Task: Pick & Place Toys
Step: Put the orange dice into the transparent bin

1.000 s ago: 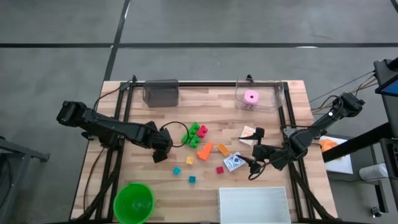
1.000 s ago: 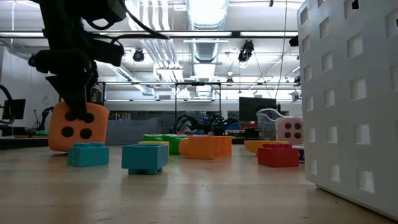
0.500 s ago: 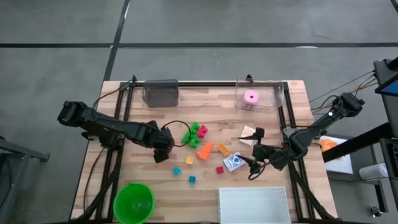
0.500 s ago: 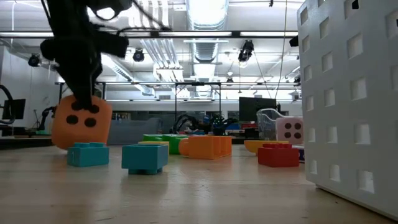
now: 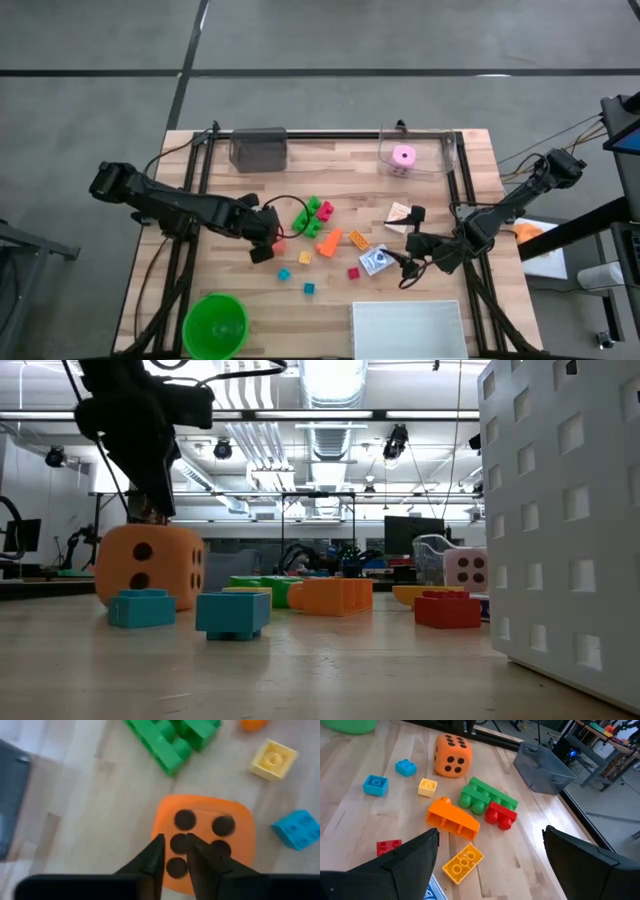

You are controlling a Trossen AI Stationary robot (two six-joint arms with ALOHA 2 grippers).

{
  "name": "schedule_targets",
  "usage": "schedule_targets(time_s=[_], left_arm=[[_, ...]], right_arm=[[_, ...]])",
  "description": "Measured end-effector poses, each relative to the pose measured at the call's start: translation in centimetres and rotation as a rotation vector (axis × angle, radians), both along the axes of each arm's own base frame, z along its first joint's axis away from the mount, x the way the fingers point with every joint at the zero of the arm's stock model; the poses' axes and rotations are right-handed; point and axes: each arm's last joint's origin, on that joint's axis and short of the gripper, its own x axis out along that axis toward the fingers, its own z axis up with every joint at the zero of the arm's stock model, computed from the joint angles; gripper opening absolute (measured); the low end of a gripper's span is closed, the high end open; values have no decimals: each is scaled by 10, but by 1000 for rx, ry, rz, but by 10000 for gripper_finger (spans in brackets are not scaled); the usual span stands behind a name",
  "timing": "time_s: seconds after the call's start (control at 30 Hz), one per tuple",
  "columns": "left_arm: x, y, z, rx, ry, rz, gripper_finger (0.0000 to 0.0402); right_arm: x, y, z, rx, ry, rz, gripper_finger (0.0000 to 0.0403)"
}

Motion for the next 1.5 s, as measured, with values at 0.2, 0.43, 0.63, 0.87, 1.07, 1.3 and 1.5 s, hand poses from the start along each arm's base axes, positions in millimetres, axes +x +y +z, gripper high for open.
schedule_targets(time_s=[0.2, 0.43, 0.63, 0.87, 1.07, 1.3, 1.5], left_arm=[[-4, 0, 7, -17, -5, -80, 86], [-4, -1, 13, -70, -60, -48, 226], [-4, -2, 13, -130, -74, 50, 381], [-4, -2, 13, -134, -74, 67, 351], [-4, -2, 13, -139, -84, 85, 321], [-3, -3, 13, -202, -83, 120, 306], [-3, -3, 13, -218, -95, 167, 337]], right_arm=[[0, 0, 1, 0, -6, 2, 351], [0, 0, 1, -4, -5, 4, 351], [0, 1, 1, 0, -1, 12, 351], [0, 1, 1, 5, 2, 22, 351], [0, 1, 1, 5, 3, 23, 351], [0, 1, 1, 6, 3, 24, 351], [0, 1, 0, 6, 4, 25, 351]])
